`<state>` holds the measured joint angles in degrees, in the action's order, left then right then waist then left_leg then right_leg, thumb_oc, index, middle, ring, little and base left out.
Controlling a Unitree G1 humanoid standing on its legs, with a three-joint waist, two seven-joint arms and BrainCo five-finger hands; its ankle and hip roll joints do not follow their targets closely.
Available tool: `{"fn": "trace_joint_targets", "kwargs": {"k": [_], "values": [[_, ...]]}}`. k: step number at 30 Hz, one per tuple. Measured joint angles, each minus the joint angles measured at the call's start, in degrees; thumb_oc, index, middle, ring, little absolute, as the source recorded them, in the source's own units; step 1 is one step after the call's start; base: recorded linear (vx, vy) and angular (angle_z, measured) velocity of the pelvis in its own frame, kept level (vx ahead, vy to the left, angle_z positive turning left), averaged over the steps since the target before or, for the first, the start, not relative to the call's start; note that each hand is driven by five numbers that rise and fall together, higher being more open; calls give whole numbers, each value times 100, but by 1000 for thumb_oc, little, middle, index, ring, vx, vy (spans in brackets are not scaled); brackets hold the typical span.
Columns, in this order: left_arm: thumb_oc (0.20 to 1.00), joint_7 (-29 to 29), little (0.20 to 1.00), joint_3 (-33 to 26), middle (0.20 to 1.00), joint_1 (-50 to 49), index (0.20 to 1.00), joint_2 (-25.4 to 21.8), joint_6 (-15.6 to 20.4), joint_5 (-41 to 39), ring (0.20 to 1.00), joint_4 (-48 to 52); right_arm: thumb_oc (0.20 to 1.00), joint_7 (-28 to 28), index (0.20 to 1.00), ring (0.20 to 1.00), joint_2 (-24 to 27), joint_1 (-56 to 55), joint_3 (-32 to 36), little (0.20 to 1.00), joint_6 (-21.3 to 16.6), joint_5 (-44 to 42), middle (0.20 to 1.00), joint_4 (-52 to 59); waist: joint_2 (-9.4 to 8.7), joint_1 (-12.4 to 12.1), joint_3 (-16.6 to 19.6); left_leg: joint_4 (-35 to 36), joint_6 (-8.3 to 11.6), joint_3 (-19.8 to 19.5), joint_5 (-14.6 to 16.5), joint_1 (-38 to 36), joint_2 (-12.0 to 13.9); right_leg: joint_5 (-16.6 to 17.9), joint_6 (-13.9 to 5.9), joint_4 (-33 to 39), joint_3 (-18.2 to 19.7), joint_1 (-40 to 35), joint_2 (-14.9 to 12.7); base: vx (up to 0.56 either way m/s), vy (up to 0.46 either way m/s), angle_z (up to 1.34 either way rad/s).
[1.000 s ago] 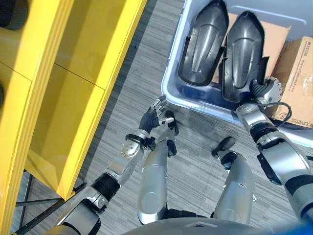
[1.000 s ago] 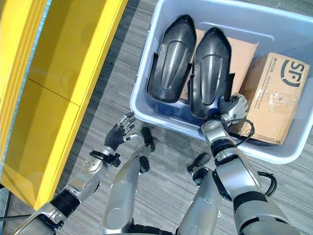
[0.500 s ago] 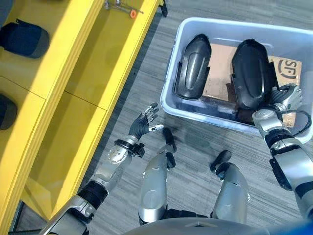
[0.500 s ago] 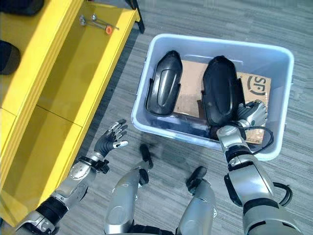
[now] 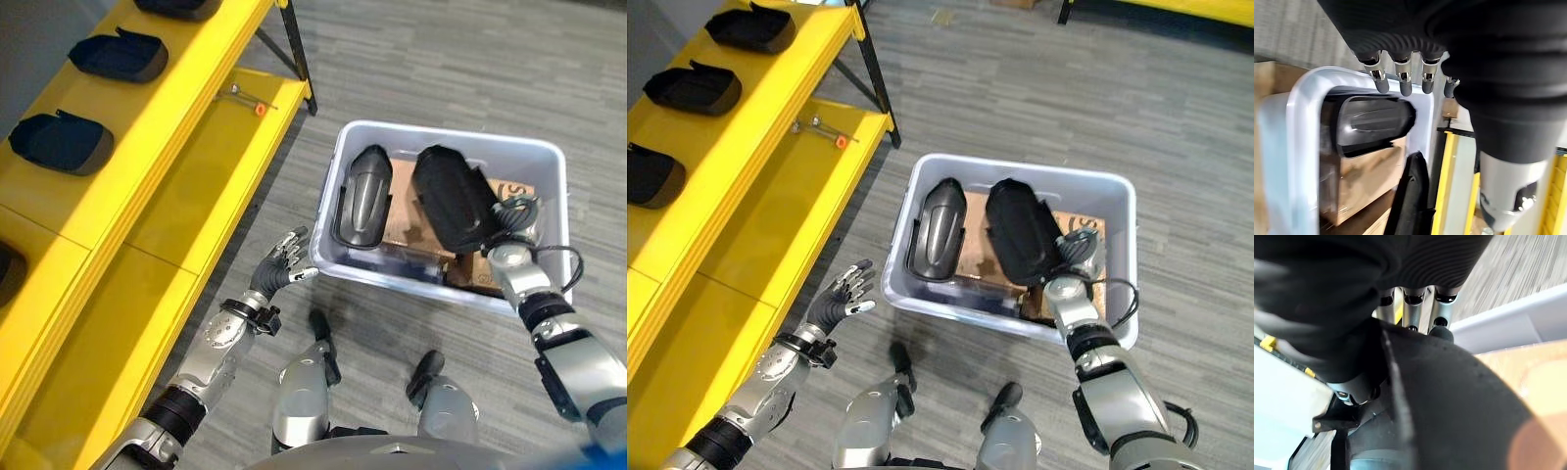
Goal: Move parts from the plastic box to the shelf.
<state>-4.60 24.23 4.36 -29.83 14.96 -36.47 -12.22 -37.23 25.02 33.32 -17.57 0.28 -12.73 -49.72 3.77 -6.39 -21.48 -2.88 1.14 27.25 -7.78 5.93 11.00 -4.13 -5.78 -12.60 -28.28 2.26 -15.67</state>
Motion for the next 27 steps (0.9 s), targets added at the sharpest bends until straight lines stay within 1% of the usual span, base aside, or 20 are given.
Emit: {"fn": "trace_joint_targets", "kwargs": {"k": [1,2,3,4,5,8,9,10,12,13,15,19,23,27], "values": [[1000,2,1000,-14,1000,-26,1000,28,-6,9,1000,0,200,59,200,200,-67,-210,-81,200,67,19,200,239,-37,23,20,10,46,-27,44,-92,-8,30,-12,95,-10,-131,20,108,13,-2],[1000,3,1000,-23,1000,-27,1000,29,-6,9,1000,1,200,65,200,200,-144,-334,-112,200,82,43,200,349,-74,36,49,9,52,-31,54,-133,-11,33,-15,131,-13,-188,26,81,1,0],[1000,1,1000,-66,1000,-130,1000,23,-26,20,1000,-3,200,95,200,200,-331,-520,-192,200,135,63,200,431,-143,45,139,14,72,-41,77,-188,-1,54,-25,223,-15,-276,63,78,-2,-4],[1000,0,1000,-74,1000,-148,1000,25,-55,39,1000,-19,200,100,200,200,-444,-602,-250,200,192,64,200,423,-175,52,190,15,102,-50,113,-211,13,61,-28,273,-12,-281,90,50,-10,-4],[1000,-2,1000,-78,1000,-134,1000,25,-68,122,1000,-31,200,99,200,200,-479,-620,-340,200,252,67,200,365,-186,54,205,15,111,-59,120,-210,14,61,-28,276,-10,-278,90,39,-24,-2],[1000,-4,1000,-82,1000,-128,1000,12,-107,137,1000,-50,200,41,200,200,-450,-604,-325,200,463,112,200,73,-178,13,209,-12,108,-88,118,-128,17,79,-28,270,-15,-247,87,-20,-31,2],[1000,-6,1000,-71,1000,-112,1000,13,-103,138,1000,-94,200,18,200,200,-435,-575,-333,200,484,115,200,-49,-163,-39,213,-25,103,-102,114,-67,19,79,-28,253,-22,-161,82,-116,-71,7],[1000,-6,1000,48,1000,110,1000,23,-100,135,1000,-326,200,-104,200,200,-378,-149,-326,200,489,104,200,-780,-66,-105,177,-58,60,-129,72,200,41,78,-14,151,-29,86,65,-144,-51,8],[1000,-7,1000,68,1000,201,1000,24,-108,129,1000,-395,200,-136,200,200,-267,97,-212,200,464,103,200,-1008,46,-122,105,-58,-3,-161,-10,407,42,108,20,81,-61,278,63,-99,-12,12],[1000,-7,1000,98,1000,285,1000,27,-107,123,1000,-398,200,-147,200,200,-130,283,-82,200,418,99,200,-1105,163,-117,-23,-43,-32,-213,-54,487,28,112,23,20,-95,352,44,-36,-4,14],[1000,-7,1000,116,1000,295,1000,31,-105,124,1000,-398,200,-168,200,200,-30,401,-77,200,303,60,200,-1104,255,-134,-131,-32,-34,-246,-72,493,17,101,22,-23,-121,355,25,-19,-7,10],[1000,-3,1000,159,1000,375,1000,31,-103,124,1000,-397,200,-223,200,200,30,557,-72,200,187,38,200,-1133,262,-177,-290,-31,-31,-251,-69,511,-11,21,25,-178,-117,432,-40,0,-3,1],[1000,1,1000,160,1000,475,1000,28,-106,124,1000,-379,200,-353,200,200,22,563,-42,200,178,-119,200,-1099,258,-228,-468,-35,-31,-263,-69,510,-18,-29,32,-240,-125,438,-62,42,-8,2],[1000,10,1000,166,1000,569,1000,24,-144,119,1000,-379,200,-374,200,200,22,590,41,200,177,-133,200,-1100,260,-239,-502,-32,-31,-265,-68,524,-41,-104,32,-379,-120,506,-119,8,-1,1]]}}
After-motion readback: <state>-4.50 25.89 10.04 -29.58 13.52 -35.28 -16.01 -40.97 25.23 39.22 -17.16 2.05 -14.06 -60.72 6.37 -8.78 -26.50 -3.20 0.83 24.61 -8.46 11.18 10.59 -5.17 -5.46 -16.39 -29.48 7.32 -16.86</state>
